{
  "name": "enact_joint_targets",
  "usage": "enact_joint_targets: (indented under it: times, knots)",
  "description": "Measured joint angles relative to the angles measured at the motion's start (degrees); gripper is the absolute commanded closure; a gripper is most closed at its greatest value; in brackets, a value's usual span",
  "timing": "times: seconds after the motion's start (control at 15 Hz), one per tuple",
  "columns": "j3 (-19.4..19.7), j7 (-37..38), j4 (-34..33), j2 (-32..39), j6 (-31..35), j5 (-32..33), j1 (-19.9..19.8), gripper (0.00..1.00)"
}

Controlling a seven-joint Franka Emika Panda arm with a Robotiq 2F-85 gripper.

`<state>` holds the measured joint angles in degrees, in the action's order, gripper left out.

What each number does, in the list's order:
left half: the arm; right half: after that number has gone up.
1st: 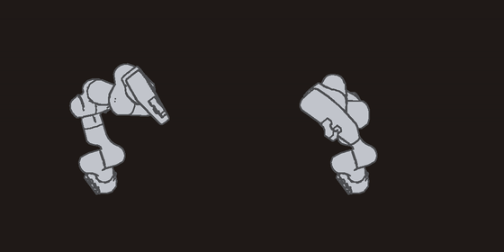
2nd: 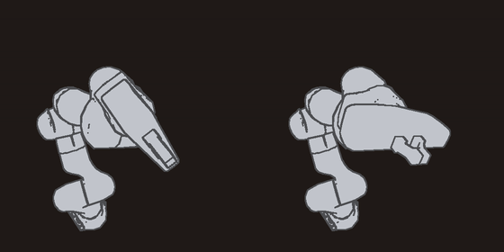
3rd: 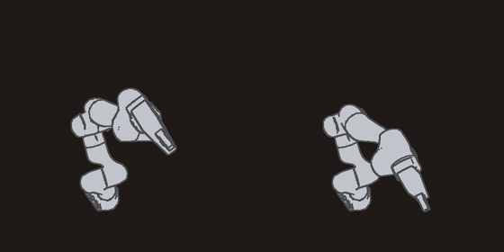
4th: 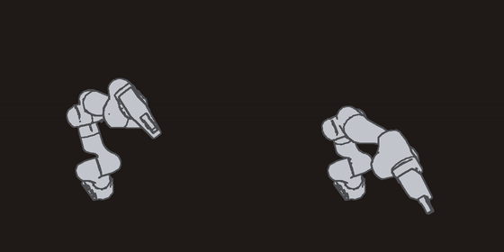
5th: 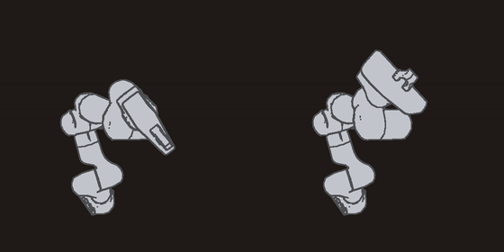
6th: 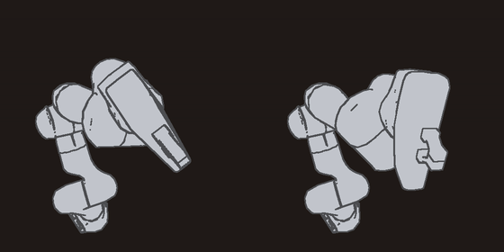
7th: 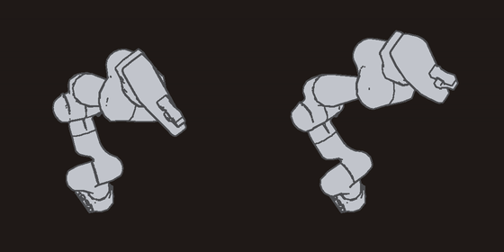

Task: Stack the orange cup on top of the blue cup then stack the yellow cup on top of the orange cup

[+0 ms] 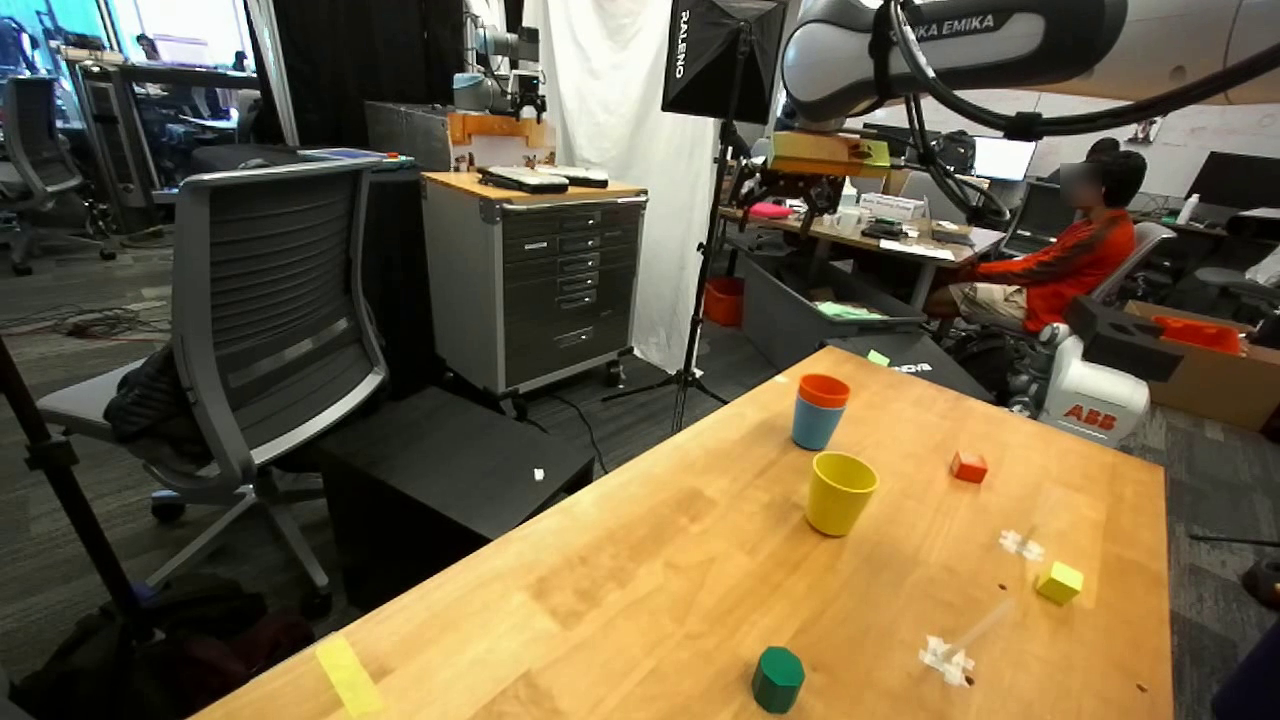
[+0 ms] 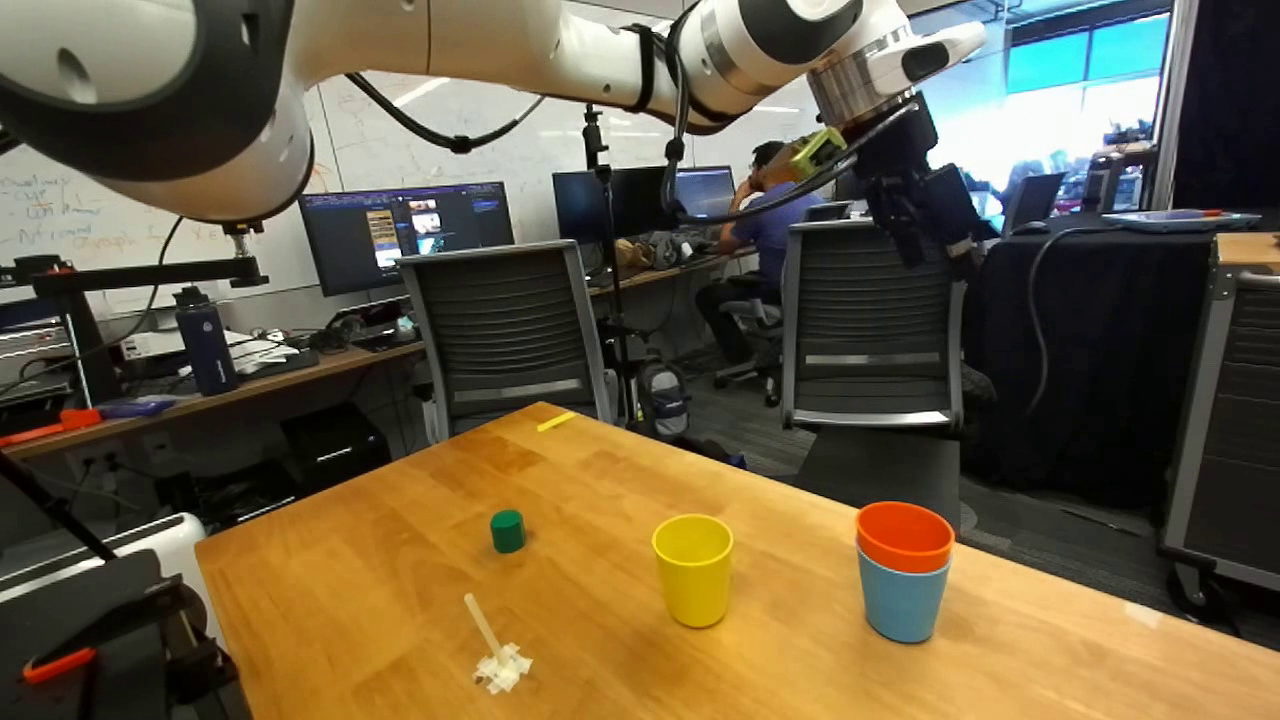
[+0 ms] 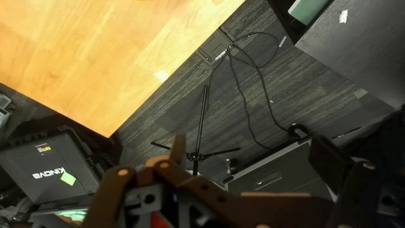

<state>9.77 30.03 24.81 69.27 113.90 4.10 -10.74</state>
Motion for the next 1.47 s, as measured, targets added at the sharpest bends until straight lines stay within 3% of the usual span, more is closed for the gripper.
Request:
enact_joint_targets:
  times: [0.4, 1.0, 1.47]
  knots:
    - [0.0, -6.2, -0.4, -1.3, 0.6, 0.1, 0.3, 0.00]
    - [0.1, -9.2, 0.3, -1.4, -1.6, 0.1, -0.1, 0.00]
    - [0.1, -22.2, 1.3, 0.1, -6.5, 2.7, 0.8, 0.00]
